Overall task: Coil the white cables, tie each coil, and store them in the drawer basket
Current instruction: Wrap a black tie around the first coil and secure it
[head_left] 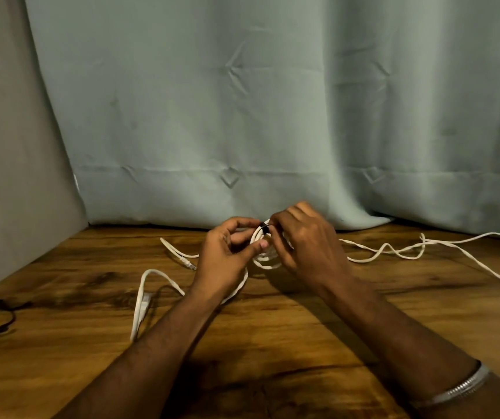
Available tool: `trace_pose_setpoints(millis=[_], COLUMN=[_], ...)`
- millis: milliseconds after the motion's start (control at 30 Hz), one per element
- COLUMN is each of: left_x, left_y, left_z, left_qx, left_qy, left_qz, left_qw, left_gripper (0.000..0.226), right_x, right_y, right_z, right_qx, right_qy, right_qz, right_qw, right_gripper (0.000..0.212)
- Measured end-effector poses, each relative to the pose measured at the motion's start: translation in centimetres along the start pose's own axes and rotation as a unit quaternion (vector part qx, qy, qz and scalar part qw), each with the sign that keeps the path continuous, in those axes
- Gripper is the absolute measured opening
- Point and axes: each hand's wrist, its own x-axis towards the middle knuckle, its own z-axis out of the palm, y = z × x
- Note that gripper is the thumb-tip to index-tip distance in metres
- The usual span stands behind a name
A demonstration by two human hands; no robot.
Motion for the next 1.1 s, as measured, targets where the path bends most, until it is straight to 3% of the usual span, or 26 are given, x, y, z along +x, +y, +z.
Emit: trace_pose_setpoints(millis=[167, 400, 567, 733, 900, 1000, 1100], left_x=[0.6, 0.9, 0.9, 0.4, 0.0, 0.1, -0.1], left_y=[-0.3, -0.4, -0.5, -0.8, -0.2, -0.1, 0.2], left_z=[0.0, 0.1, 0.0, 0.4, 0.2, 0.1, 0.1], left_qx=[-0.096, -0.196, -0.161, -0.075, -0.066, -0.04, 0.0], left_qy=[0.033, -0.001, -0.019, -0.021, -0.015, -0.001, 0.019], left_qz=[-0.063, -0.143, -0.138, -0.091, -0.068, -0.042, -0.013], left_qw=[0.993, 0.97, 0.977, 0.993, 0.995, 0.998, 1.0], left_gripper=[0.044, 0.038, 0.042, 0.04, 0.046, 0.049, 0.052], right_x=[-0.4, -0.6, -0.5, -0.6, -0.6, -0.8, -0.7], right_y=[0.3, 1.0, 1.0, 1.2, 1.2, 0.8, 0.3], right_z=[0.6, 0.9, 0.8, 0.7, 0.9, 1.0, 1.0], right_qx=[0.098, 0.153, 0.155, 0.113, 0.12, 0.214, 0.37], right_qy=[0.011, 0.046, 0.044, 0.005, 0.033, 0.038, -0.019], right_qz=[0.09, 0.157, 0.186, 0.114, 0.089, 0.171, 0.285], right_qw=[0.991, 0.975, 0.969, 0.987, 0.988, 0.961, 0.884], right_gripper=[0.014, 0.009, 0.008, 0.012, 0.01, 0.01, 0.017])
